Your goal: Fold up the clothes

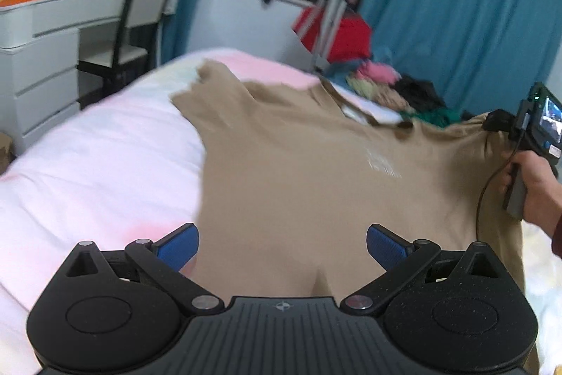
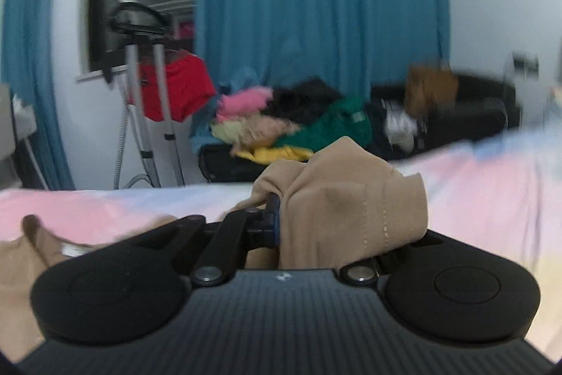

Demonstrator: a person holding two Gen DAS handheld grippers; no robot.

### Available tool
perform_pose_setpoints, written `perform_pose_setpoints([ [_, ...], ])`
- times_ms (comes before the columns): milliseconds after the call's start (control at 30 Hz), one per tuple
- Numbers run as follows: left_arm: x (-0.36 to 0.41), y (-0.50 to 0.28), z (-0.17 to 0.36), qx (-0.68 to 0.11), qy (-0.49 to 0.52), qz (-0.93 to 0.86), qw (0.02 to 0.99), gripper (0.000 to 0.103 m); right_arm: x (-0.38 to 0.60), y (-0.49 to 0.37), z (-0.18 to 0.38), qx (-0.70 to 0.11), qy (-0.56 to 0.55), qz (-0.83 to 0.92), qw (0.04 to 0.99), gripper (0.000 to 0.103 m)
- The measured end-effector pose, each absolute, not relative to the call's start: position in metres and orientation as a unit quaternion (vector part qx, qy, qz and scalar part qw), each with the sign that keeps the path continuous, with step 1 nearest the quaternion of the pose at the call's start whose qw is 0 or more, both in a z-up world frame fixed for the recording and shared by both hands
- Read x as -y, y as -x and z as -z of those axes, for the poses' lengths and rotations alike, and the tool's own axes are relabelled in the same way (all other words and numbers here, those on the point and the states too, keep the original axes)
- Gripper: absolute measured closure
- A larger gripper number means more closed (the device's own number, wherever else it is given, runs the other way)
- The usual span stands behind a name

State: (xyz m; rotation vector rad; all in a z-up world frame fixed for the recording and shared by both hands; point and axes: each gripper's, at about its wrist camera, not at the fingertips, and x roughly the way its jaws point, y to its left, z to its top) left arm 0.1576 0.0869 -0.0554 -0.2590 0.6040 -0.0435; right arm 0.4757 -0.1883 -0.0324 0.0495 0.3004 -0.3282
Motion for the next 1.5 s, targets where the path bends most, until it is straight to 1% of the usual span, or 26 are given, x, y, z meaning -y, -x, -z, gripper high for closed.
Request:
perform_pose_setpoints([
  [133, -0.105, -0.15, 0.047, -0.27, 0.124, 0.002, 0.955, 0.0, 0.109, -0.475, 0.022, -0.144, 0.041, 0.129, 0.98, 0.089],
  [233, -0.117, -0.147, 0.047, -0.261, 0.12, -0.01, 0.958, 0.0, 0.055, -0.481, 0.038, -0.16, 0.048, 0.082, 0.982, 0.088],
  [333, -0.127, -0.145, 0.05, -0.255, 0.119, -0.017, 0.959, 0.0, 0.019, -0.493, 0.059, -0.191, 0.028, 0.055, 0.98, 0.087],
  [367, -0.128, -0.148, 0.053, -0.259, 0.121, -0.018, 0.958, 0.0, 0.013, -0.499, 0.066, -0.2, 0.026, 0.041, 0.979, 0.082],
  [433, -0.13, -0.153, 0.059, -0.266, 0.125, -0.019, 0.956, 0.0, 0.004, -0.506, 0.076, -0.218, 0.012, -0.011, 0.976, 0.044],
  [467, -0.131, -0.156, 0.061, -0.269, 0.127, -0.016, 0.955, 0.0, 0.002, -0.507, 0.077, -0.22, 0.009, -0.03, 0.975, 0.013],
  [500, -0.132, -0.158, 0.064, -0.273, 0.129, -0.014, 0.953, 0.0, 0.0, -0.507, 0.078, -0.22, 0.006, -0.048, 0.974, 0.004],
  [667, -0.129, -0.164, 0.072, -0.282, 0.121, -0.008, 0.952, 0.0, 0.001, -0.468, 0.055, -0.212, 0.005, -0.085, 0.974, 0.004],
  [767, -0.126, -0.164, 0.073, -0.281, 0.116, -0.007, 0.953, 0.001, 0.013, -0.431, 0.037, -0.213, -0.032, -0.092, 0.972, 0.004],
  [933, -0.122, -0.146, 0.062, -0.269, 0.141, 0.011, 0.953, 0.001, 0.049, -0.32, 0.017, -0.216, -0.096, -0.09, 0.968, 0.004],
  [1067, -0.111, -0.124, 0.053, -0.261, 0.123, 0.017, 0.957, 0.001, 0.07, -0.22, 0.007, -0.21, -0.11, -0.097, 0.967, 0.004],
  [1200, -0.097, -0.101, 0.046, -0.263, 0.107, 0.026, 0.958, 0.001, 0.087, -0.149, -0.003, -0.194, -0.125, -0.089, 0.969, 0.004],
  [1367, -0.075, -0.079, 0.045, -0.276, 0.089, 0.054, 0.955, 0.001, 0.138, -0.095, -0.017, -0.146, -0.179, -0.049, 0.972, 0.004],
  [1500, -0.05, -0.074, 0.049, -0.299, 0.07, 0.088, 0.948, 0.002, 0.18, -0.084, -0.019, -0.135, -0.216, -0.011, 0.967, 0.004],
])
